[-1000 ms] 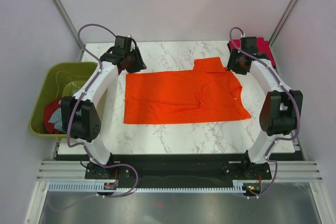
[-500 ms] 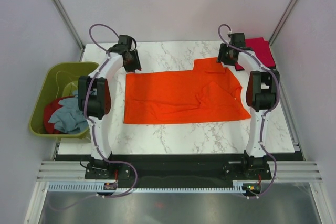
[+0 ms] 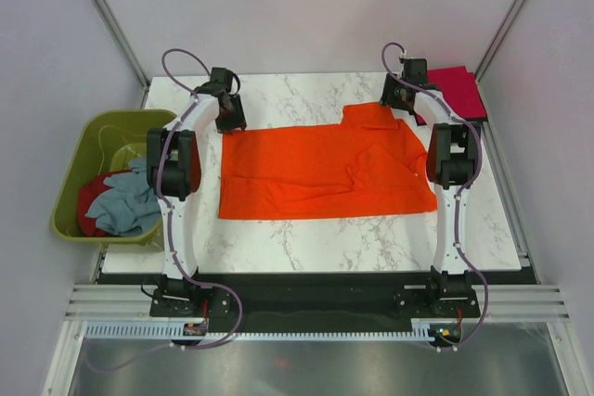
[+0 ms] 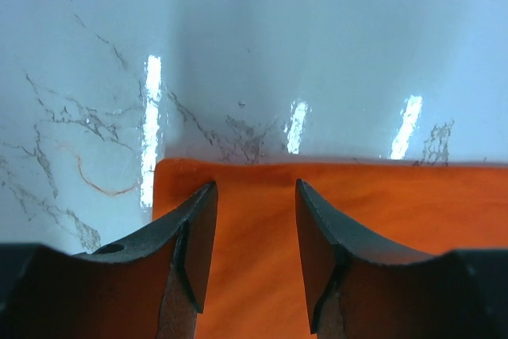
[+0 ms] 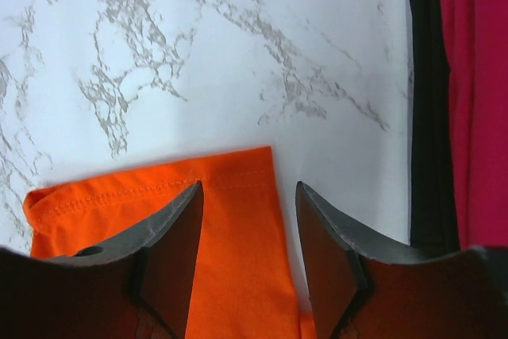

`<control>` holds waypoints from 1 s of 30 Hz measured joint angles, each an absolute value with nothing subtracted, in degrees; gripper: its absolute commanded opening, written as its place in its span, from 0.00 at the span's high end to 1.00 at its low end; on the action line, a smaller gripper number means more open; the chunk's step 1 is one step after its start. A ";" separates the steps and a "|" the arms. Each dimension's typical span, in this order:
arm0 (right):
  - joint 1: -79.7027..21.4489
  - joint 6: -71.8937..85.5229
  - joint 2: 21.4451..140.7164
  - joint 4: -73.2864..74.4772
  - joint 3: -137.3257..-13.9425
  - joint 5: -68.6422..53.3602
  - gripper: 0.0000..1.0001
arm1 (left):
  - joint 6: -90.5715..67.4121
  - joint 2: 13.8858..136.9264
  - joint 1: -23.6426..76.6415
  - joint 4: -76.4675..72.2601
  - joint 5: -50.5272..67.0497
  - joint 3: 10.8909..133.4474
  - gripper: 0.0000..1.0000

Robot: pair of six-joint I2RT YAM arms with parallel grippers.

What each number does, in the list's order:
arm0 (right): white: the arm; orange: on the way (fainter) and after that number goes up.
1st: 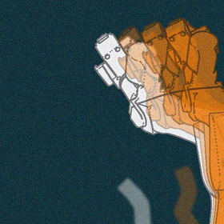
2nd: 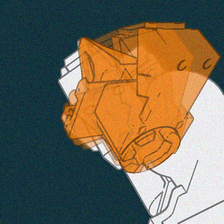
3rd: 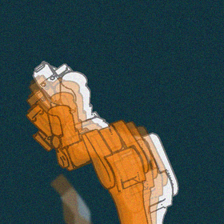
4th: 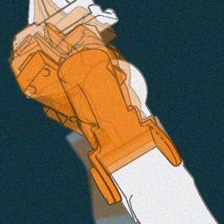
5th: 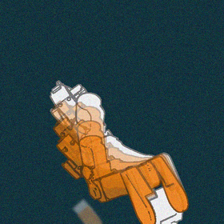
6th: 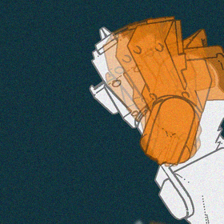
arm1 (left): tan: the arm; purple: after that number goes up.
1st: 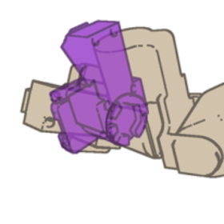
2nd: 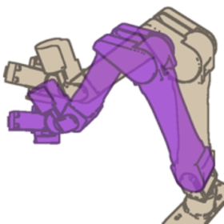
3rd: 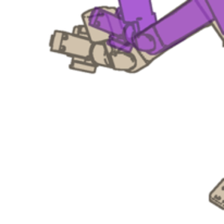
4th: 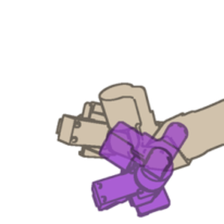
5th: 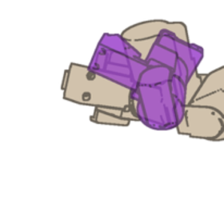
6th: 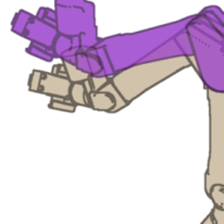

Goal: Fold and stack the t-shirts
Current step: Fold the tshirt

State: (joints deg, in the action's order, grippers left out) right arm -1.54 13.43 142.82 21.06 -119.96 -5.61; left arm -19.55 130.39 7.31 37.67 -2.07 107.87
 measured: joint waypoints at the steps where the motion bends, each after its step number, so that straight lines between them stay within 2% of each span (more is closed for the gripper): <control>1: -1.54 13.43 143.15 20.56 -120.36 -5.76 0.42 | -19.40 130.89 7.29 37.67 -2.11 108.22 0.48; 5: -1.58 13.19 144.14 20.10 -121.73 -6.24 0.43 | -18.85 132.05 7.29 37.82 -2.74 109.06 0.50; 8: -1.65 13.02 144.42 20.14 -122.21 -6.46 0.47 | -18.65 132.40 7.29 37.82 -2.96 109.49 0.51; 9: -1.67 12.97 144.64 20.21 -122.52 -6.57 0.52 | -18.61 132.53 7.29 37.82 -3.01 109.62 0.56; 10: -1.72 12.84 144.99 20.25 -123.00 -6.66 0.64 | -18.52 132.64 7.29 37.82 -2.98 109.71 0.60; 11: -1.76 12.56 145.29 20.14 -123.37 -6.66 0.69 | -18.39 132.79 7.29 37.91 -2.98 109.78 0.65; 12: -1.78 12.56 145.64 20.16 -123.72 -6.68 0.75 | -18.31 132.97 7.29 37.95 -2.94 109.93 0.75; 13: -1.78 12.49 145.93 19.97 -123.94 -6.66 0.87 | -18.09 133.29 7.29 37.95 -2.90 110.26 0.80; 16: -1.87 12.29 146.21 19.40 -124.05 -6.28 1.00 | -17.76 133.73 7.29 38.06 -2.63 110.74 0.98; 25: -2.02 11.70 145.95 16.29 -122.83 -6.09 1.00 | -17.54 133.67 7.20 38.13 -1.83 110.93 0.98; 30: -2.04 11.73 141.71 12.38 -117.27 -8.36 1.00 | -17.93 131.28 7.20 38.35 -2.66 109.16 0.98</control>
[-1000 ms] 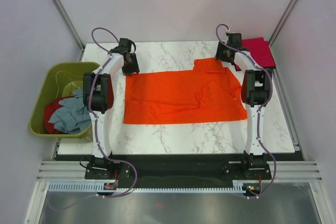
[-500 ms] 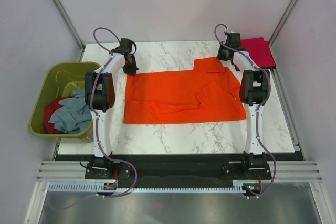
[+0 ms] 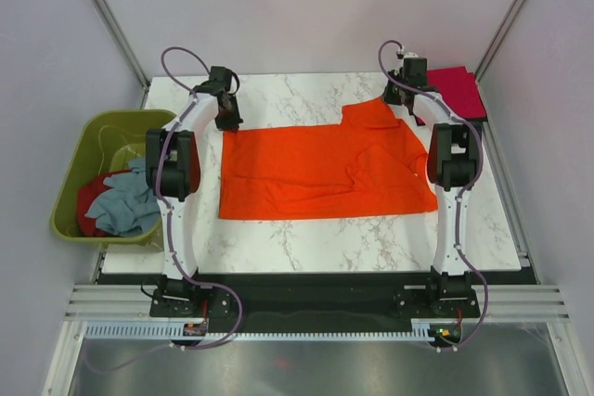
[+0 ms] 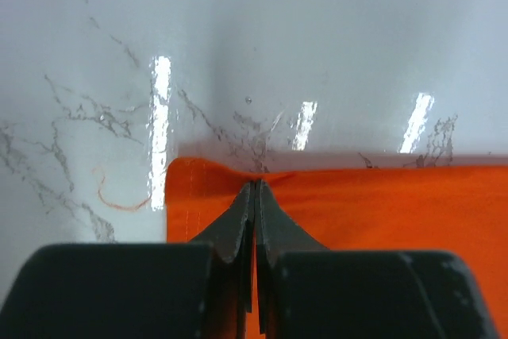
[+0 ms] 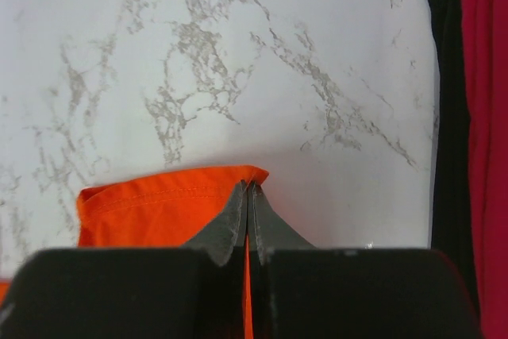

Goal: Fold and stack the t-shirts
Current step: Fold the tshirt

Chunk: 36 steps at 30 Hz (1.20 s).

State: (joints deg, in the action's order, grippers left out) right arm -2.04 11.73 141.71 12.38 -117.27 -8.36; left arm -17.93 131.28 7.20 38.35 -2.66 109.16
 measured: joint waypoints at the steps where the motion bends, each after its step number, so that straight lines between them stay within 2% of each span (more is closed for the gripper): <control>1: -2.04 11.75 140.18 11.66 -115.70 -8.82 1.00 | -18.06 130.19 7.20 38.59 -2.74 108.55 0.98; 15: -2.07 11.25 118.06 3.40 -94.80 -11.92 1.00 | -20.64 117.19 8.12 38.44 -2.94 99.02 0.98; 25: -1.26 10.22 109.60 4.03 -78.65 -9.28 1.00 | -21.32 113.62 11.03 39.31 -3.07 87.64 0.98; 36: -0.86 10.68 95.11 2.94 -66.67 -6.90 1.00 | -22.02 107.28 11.73 39.79 -5.21 81.78 0.98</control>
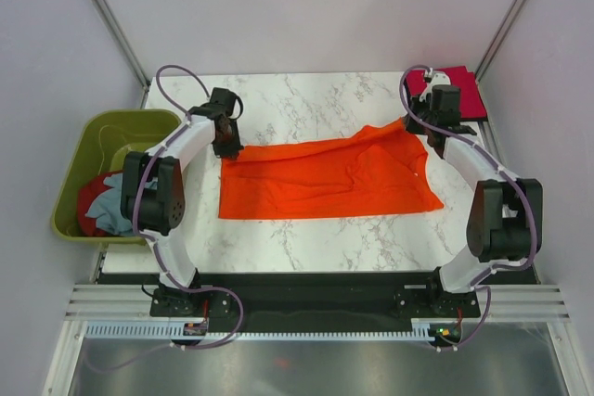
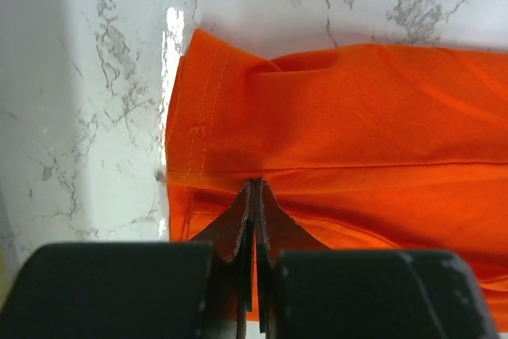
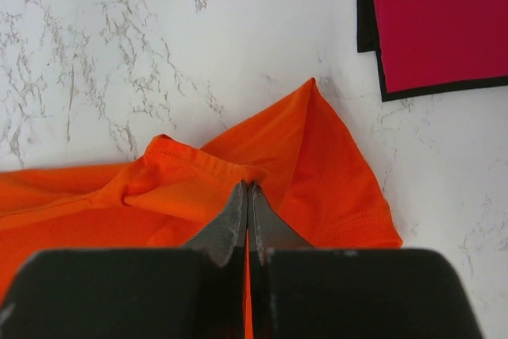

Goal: Fold and stack the t-shirts
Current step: Fold the tshirt

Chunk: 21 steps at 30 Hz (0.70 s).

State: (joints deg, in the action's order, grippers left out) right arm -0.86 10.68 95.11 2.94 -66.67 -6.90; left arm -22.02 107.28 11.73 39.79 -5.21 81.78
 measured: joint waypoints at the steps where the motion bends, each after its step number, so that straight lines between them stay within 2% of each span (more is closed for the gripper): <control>1: -0.91 10.72 93.82 2.87 -65.45 -6.79 1.00 | -22.04 107.13 11.75 39.79 -5.54 81.23 0.98; 9: -0.89 12.45 86.80 2.83 -54.87 -5.28 1.00 | -22.02 106.43 11.99 40.49 -5.93 76.95 0.98; 21: -0.89 14.48 76.34 3.75 -48.14 -4.99 1.00 | -22.00 106.43 12.56 40.71 -7.55 76.86 0.98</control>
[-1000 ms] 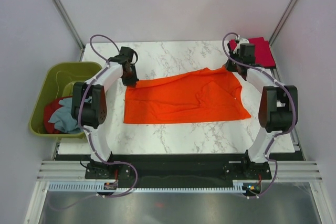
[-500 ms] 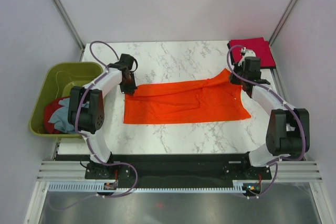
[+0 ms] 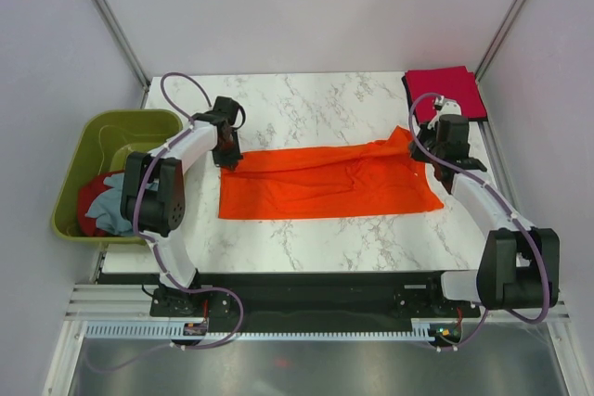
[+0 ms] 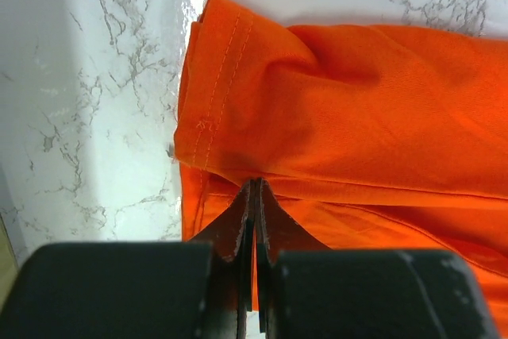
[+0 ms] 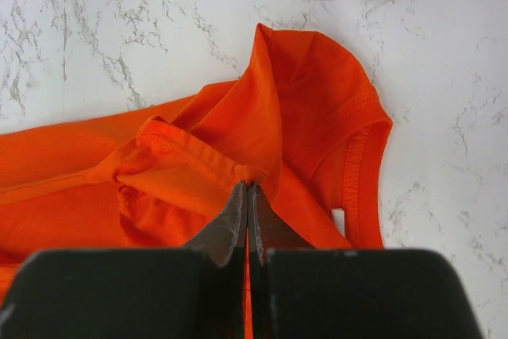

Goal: Fold and stack the t-shirts
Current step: Fold the tshirt

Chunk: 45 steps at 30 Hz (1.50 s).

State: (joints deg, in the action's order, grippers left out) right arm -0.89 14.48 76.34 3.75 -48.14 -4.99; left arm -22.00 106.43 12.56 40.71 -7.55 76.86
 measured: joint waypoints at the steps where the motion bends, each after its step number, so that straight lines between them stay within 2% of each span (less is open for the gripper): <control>1: -0.89 14.76 75.90 3.90 -47.72 -4.95 1.00 | -22.00 106.43 12.78 40.73 -7.86 76.86 0.98; 10: -0.89 19.90 69.52 4.75 -39.97 -3.92 1.00 | -21.96 106.45 13.76 41.76 -10.15 76.86 0.98; 15: -0.89 20.27 70.91 3.60 -39.59 -4.03 1.00 | -21.96 106.45 13.76 41.89 -10.44 76.86 0.98; 24: -0.89 20.16 79.11 3.86 -52.49 -5.13 1.00 | -21.98 106.65 13.76 41.93 -10.46 76.88 0.98; 30: -0.89 19.49 77.76 5.34 -55.40 -5.48 1.00 | -21.98 107.33 13.76 41.98 -10.48 76.97 0.98; 37: -0.89 18.17 69.04 8.91 -49.67 -4.32 1.00 | -21.98 107.33 13.76 42.00 -10.46 76.97 0.98; 42: -0.89 18.87 66.76 10.26 -42.78 -2.83 0.96 | -21.98 107.33 13.89 42.13 -10.39 76.97 0.98; 45: -0.89 20.08 67.72 12.43 -39.90 -1.30 0.92 | -21.98 107.33 14.22 42.17 -10.46 76.97 0.93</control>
